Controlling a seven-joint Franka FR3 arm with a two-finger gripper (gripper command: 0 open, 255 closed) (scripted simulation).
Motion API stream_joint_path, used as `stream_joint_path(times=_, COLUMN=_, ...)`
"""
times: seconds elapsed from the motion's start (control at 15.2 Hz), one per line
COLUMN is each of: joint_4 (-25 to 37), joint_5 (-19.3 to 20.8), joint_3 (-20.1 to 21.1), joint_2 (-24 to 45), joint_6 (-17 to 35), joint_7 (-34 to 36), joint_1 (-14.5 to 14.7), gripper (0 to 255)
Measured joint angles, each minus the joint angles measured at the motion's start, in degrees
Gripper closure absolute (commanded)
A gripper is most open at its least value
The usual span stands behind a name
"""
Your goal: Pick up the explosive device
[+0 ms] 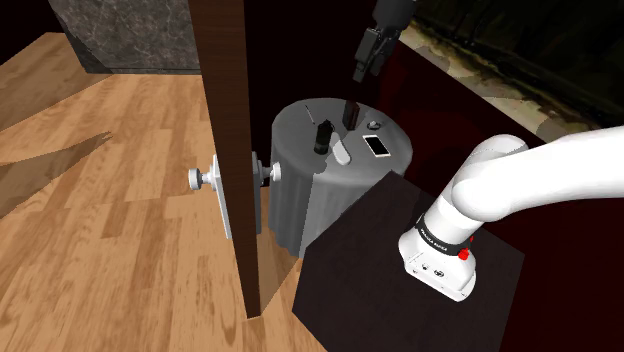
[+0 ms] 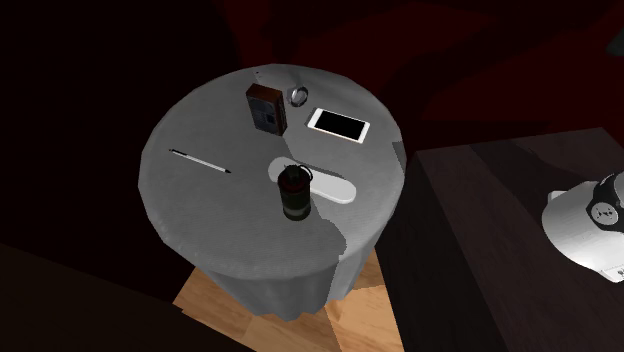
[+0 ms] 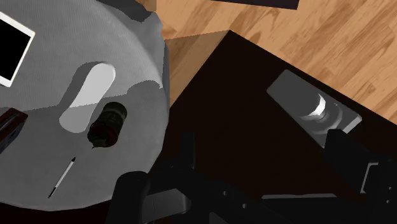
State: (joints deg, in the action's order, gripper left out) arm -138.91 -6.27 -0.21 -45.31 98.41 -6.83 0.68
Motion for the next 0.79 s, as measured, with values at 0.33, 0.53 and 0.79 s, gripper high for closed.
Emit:
stream_joint_path(times=0.33, joint_4=-3.66, joint_5=1.1, joint_3=-1.36, joint_2=1.76, joint_6=5.84, joint_7=-2.33, joint_1=-0.69, gripper=0)
stream_joint_path(times=0.53, joint_4=-6.63, joint_5=2.01, joint_3=-2.72, joint_2=4.99, joint_6=12.56, joint_7=-4.64, joint_1=-1.3, gripper=0)
stream_joint_path(times=0.79, joint_4=-9.46, joint_5=3.27, joint_3=-5.15, joint_2=9.89, joint_6=21.05, joint_7=-8.21, joint_1=-2.28, gripper=0)
